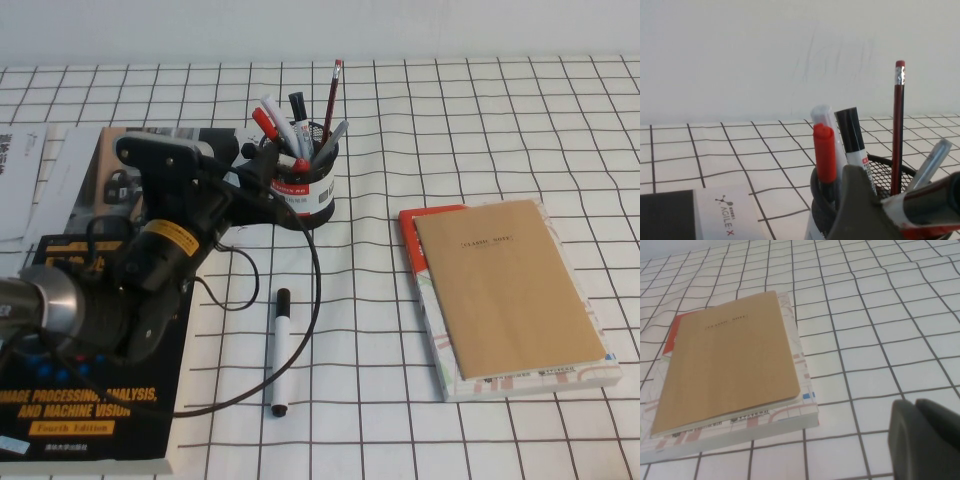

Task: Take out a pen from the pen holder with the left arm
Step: 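Take a marker out of the pen holder and lay it on the table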

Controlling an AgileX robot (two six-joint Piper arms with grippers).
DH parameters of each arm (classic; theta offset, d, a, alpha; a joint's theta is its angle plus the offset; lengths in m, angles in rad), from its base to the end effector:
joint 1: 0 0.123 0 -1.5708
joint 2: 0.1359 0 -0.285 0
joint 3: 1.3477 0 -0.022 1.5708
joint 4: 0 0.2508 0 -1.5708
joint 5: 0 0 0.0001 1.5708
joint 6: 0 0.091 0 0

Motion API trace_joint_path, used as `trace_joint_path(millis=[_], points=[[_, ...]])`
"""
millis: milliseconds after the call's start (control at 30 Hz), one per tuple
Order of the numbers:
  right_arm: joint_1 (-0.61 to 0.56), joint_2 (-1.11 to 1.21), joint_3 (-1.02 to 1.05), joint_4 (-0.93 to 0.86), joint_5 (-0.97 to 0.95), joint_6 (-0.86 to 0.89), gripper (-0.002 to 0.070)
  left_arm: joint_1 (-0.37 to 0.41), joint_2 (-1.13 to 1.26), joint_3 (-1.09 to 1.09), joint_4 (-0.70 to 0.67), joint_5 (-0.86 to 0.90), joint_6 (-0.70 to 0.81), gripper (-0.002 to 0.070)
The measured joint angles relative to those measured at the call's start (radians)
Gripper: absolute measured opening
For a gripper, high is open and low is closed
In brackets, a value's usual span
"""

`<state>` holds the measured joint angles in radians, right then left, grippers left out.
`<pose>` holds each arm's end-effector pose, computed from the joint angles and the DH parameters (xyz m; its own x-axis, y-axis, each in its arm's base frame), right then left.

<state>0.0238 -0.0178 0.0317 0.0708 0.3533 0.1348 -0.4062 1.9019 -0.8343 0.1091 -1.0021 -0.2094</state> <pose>0.0529 0.0035 0.1717 -0.2794 0.1932 -0.9405 0.0087 0.9800 0.1987 0.3428 -0.1565 0.1830 -0.0544 -0.1391 -0.9888 0.4749 0.8675 -0.1482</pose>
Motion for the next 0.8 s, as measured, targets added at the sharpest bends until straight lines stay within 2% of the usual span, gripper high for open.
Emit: trace_joint_path(millis=[200, 367, 800], points=[[0.0, 0.0, 0.0, 0.0, 0.0, 0.0, -0.0016, 0.0, 0.0, -0.01, -0.004, -0.014, 0.0, 0.0258], [0.0, 0.0, 0.0, 0.0, 0.0, 0.0, -0.0017, 0.0, 0.0, -0.01, -0.006, -0.026, 0.002, 0.0111], [0.0, 0.0, 0.0, 0.0, 0.0, 0.0, -0.0017, 0.002, -0.071, -0.053, 0.055, -0.002, 0.022, 0.0107]])
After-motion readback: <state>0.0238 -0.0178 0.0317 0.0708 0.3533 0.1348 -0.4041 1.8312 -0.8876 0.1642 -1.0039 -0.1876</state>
